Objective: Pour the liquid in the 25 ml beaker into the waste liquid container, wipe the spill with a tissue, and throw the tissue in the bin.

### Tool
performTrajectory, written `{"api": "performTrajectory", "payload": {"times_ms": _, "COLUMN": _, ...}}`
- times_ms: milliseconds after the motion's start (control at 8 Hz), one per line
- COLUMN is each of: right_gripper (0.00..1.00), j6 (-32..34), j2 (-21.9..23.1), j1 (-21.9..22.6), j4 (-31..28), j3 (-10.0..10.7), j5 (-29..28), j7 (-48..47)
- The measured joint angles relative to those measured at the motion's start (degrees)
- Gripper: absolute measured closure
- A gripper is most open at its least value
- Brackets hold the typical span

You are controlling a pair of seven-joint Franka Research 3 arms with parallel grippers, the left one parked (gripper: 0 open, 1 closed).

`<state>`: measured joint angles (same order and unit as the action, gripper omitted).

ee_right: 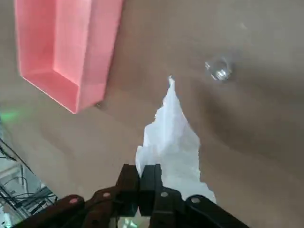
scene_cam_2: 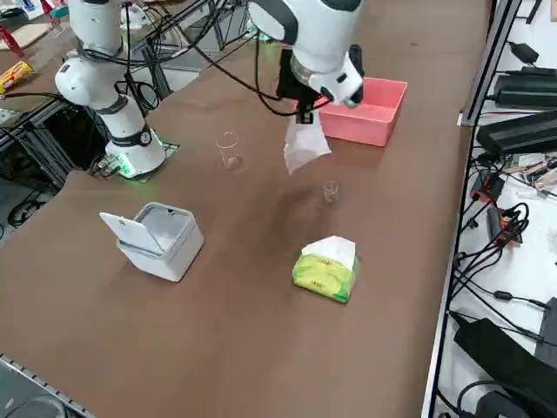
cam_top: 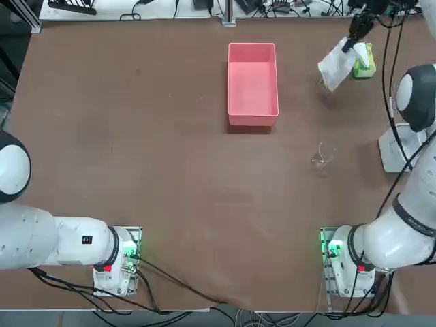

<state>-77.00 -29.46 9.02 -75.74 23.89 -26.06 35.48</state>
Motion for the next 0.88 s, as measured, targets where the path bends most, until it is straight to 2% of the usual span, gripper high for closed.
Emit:
{"api": "performTrajectory", "payload": {"times_ms": 250, "right_gripper": 0.96, "j6": 0.8, "j2": 4.7, "j1": -1.3, "j4": -4.9, "j3": 1.2, "j5": 6.2, "j7": 0.0}}
{"api": "performTrajectory", "payload": {"times_ms": 500, "right_gripper": 0.96, "j6": 2.0, "j2": 9.4, "j1": -3.9, "j4": -10.2, "j3": 1.5, "j5": 11.6, "j7": 0.1}}
{"api": "performTrajectory", "payload": {"times_ms": 875, "right_gripper": 0.94, "j6": 5.5, "j2": 15.4, "j1": -7.5, "j4": -14.2, "j3": 1.6, "j5": 20.1, "j7": 0.2}}
